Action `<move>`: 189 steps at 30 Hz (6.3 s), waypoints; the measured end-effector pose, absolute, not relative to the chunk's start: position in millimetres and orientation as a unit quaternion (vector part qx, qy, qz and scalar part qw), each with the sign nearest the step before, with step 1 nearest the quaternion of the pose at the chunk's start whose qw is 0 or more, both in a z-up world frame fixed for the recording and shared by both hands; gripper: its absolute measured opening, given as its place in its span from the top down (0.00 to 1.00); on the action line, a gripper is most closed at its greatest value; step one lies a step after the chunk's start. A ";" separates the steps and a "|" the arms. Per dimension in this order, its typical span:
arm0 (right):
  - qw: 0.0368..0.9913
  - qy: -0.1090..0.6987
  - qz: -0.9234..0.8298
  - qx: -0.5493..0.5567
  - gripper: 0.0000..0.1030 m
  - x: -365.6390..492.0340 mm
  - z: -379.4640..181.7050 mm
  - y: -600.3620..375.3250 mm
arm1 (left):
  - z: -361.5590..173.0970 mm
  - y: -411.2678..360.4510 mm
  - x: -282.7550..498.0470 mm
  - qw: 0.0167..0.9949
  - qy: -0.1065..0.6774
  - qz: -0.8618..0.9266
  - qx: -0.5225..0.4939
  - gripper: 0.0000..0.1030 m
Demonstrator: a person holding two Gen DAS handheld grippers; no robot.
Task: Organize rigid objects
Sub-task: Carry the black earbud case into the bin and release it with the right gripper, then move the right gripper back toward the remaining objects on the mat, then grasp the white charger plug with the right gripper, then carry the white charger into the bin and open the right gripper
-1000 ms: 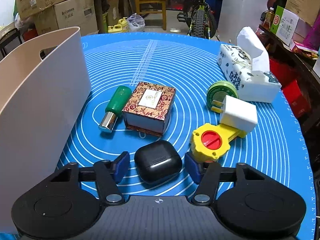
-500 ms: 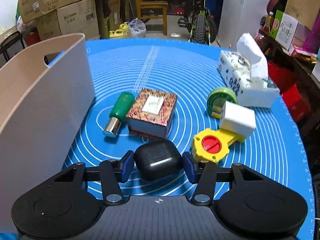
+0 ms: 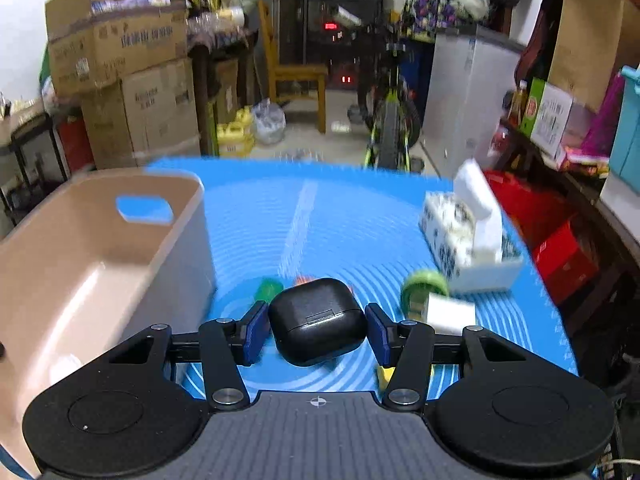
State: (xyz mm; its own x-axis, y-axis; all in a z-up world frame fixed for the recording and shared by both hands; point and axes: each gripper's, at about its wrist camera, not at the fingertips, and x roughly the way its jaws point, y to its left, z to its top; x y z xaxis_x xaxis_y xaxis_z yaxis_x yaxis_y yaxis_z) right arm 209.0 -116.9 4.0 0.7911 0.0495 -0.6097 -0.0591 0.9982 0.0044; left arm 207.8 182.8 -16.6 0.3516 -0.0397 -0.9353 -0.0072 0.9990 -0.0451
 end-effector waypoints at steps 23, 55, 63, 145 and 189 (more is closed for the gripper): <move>0.958 0.254 0.124 -0.055 0.45 220.2 71.4 2.3 | -16.8 181.6 208.1 0.822 0.569 -0.009 -0.018 0.97; 0.842 0.489 0.156 -0.165 0.43 258.6 -31.4 77.6 | -20.6 177.5 210.2 0.818 0.575 -0.006 -0.010 0.97; 0.868 0.448 0.170 -0.130 0.32 247.3 -4.4 58.0 | -21.5 177.0 209.8 0.818 0.576 -0.005 -0.008 0.96; 0.958 0.280 -0.049 -0.025 0.37 242.1 -8.3 -151.6 | -19.5 174.9 210.1 0.816 0.578 -0.002 -0.011 0.96; 0.873 0.436 0.176 -0.130 0.37 247.2 -23.2 77.3 | -18.8 174.7 211.1 0.816 0.578 -0.001 -0.005 0.96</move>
State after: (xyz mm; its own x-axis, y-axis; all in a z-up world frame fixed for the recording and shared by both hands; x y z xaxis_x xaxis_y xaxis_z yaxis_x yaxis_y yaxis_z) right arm 247.2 77.3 -23.2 0.5587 0.1933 -0.8065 -0.4200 0.9045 -0.0741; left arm 211.1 174.7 -18.8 0.3325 -0.0064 -0.9431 -0.0045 1.0000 -0.0084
